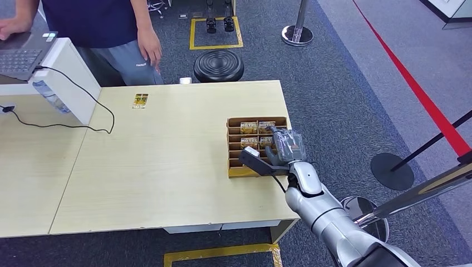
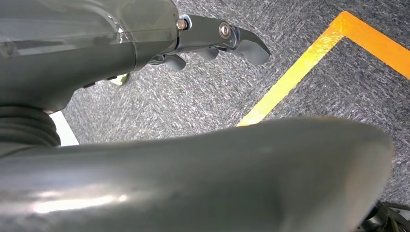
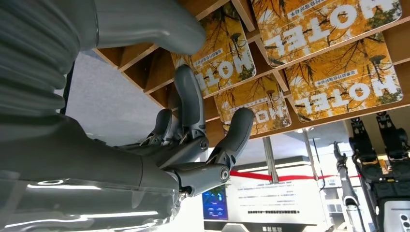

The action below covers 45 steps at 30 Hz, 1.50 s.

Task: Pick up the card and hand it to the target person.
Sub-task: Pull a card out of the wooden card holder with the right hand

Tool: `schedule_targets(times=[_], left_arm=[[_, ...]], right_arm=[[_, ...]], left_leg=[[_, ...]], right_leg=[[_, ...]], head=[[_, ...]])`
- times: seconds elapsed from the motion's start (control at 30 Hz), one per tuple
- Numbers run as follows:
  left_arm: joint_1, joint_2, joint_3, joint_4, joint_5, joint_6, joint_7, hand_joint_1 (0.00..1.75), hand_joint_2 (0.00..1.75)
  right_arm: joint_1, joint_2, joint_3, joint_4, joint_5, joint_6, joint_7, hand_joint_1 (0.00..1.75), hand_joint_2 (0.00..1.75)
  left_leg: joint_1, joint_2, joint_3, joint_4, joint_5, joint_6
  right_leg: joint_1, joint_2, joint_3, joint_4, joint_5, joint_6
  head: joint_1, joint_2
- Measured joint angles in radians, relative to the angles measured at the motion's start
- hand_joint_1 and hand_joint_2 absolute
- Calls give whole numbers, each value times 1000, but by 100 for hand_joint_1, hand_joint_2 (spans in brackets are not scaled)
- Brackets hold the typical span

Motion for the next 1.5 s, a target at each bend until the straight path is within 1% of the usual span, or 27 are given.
schedule_targets(times=[1.5], left_arm=[[0,0,0,0,0,0,0,0,0]], right_arm=[[-1,-1,0,0,0,-3,0,141,175]], left_leg=[[0,0,0,0,0,0]], right_leg=[[0,0,0,0,0,0]], head=[[0,0]])
